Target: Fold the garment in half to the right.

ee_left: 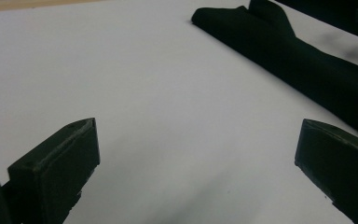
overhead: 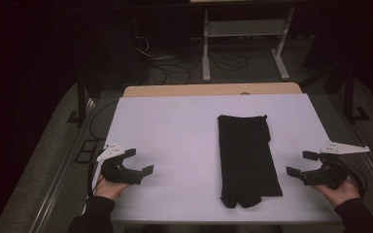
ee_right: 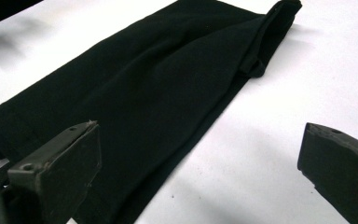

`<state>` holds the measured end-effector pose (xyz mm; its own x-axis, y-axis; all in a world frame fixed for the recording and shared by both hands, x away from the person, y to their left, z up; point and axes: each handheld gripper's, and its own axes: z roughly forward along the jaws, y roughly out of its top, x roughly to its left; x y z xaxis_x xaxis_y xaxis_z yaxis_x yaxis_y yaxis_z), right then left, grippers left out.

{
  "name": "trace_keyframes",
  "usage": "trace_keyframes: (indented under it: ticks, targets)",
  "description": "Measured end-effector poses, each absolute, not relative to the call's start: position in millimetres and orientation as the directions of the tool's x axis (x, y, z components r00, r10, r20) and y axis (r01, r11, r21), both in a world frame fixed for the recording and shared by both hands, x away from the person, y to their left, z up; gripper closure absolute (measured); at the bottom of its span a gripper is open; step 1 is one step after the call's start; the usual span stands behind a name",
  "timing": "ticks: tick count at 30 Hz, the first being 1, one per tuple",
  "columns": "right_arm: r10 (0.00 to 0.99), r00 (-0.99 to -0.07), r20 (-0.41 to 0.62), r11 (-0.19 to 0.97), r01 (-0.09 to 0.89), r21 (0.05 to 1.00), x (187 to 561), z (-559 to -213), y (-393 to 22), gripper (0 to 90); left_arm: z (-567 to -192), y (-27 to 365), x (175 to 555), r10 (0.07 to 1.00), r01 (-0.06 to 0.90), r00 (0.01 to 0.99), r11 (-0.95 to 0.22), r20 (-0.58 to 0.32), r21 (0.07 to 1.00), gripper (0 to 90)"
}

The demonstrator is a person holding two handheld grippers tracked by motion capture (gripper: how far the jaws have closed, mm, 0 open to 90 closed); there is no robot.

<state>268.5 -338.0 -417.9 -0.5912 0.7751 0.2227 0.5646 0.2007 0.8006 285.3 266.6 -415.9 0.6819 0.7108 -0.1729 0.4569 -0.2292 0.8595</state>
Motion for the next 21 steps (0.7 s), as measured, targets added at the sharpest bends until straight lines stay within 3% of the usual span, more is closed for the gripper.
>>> trace_keyframes:
  ticks: [8, 21]
  targets:
    - [0.779, -0.587, 0.220, 0.195, 0.560, 0.805, 266.8, -420.2, -339.9, 0.0, -425.4, 287.8, 278.4, 0.749, 0.479, 0.639, -0.212, -0.173, 0.852, 0.0]
    - [0.777, -0.591, 0.217, 0.205, 0.563, 0.800, 269.1, -424.2, -332.7, 0.0, -427.0, 287.6, 279.2, 0.749, 0.483, 0.640, -0.219, -0.170, 0.848, 0.0]
